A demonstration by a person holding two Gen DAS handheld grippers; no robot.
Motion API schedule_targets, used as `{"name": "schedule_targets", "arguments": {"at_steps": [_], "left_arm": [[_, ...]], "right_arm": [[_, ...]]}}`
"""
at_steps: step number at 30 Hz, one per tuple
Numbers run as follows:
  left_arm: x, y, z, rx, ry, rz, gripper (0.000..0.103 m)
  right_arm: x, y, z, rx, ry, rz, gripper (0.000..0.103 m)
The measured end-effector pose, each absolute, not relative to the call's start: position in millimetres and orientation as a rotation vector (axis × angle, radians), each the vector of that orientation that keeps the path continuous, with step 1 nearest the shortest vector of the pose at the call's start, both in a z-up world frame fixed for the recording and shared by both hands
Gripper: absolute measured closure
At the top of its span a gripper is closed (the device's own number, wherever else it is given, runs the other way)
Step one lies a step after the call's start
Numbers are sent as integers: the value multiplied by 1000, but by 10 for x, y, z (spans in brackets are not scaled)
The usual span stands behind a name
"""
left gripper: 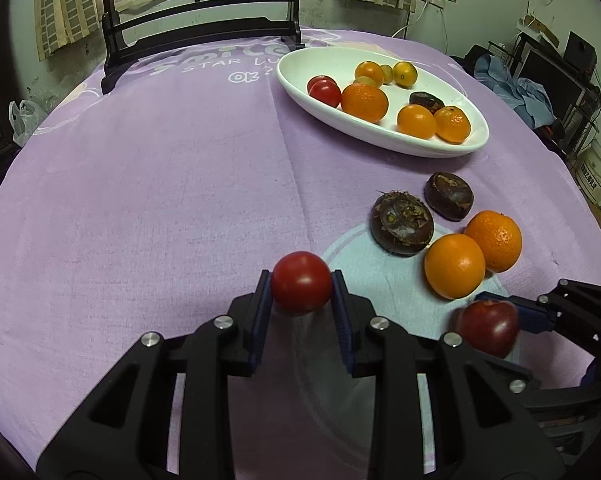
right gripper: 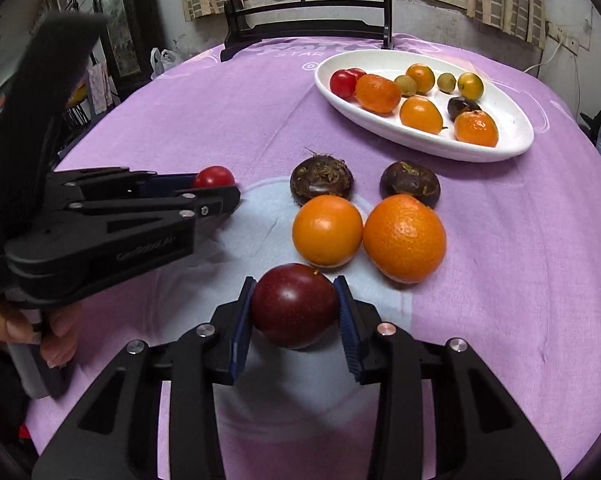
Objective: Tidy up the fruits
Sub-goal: 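Grasp another red cherry tomato with the left tool while the right tool grasps the dark red plum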
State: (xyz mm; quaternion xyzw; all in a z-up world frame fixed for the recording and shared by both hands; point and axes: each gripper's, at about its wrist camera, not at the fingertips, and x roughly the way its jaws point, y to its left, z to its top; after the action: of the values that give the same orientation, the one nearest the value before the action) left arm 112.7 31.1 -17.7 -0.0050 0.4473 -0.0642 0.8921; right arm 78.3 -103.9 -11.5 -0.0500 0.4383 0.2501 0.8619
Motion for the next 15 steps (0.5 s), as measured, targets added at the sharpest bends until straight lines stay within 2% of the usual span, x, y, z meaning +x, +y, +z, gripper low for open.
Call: {"name": "schedule_targets", "arguments": {"at_steps": [6,15], "left_arm": [[1099,270,-130,16,922,-122,73],[1410,64,391,-28,890,-209,73]], "right_arm": [[732,-1417,140,-70,868,500,64],[1275,-1919,656,4,715,425,64]]}}
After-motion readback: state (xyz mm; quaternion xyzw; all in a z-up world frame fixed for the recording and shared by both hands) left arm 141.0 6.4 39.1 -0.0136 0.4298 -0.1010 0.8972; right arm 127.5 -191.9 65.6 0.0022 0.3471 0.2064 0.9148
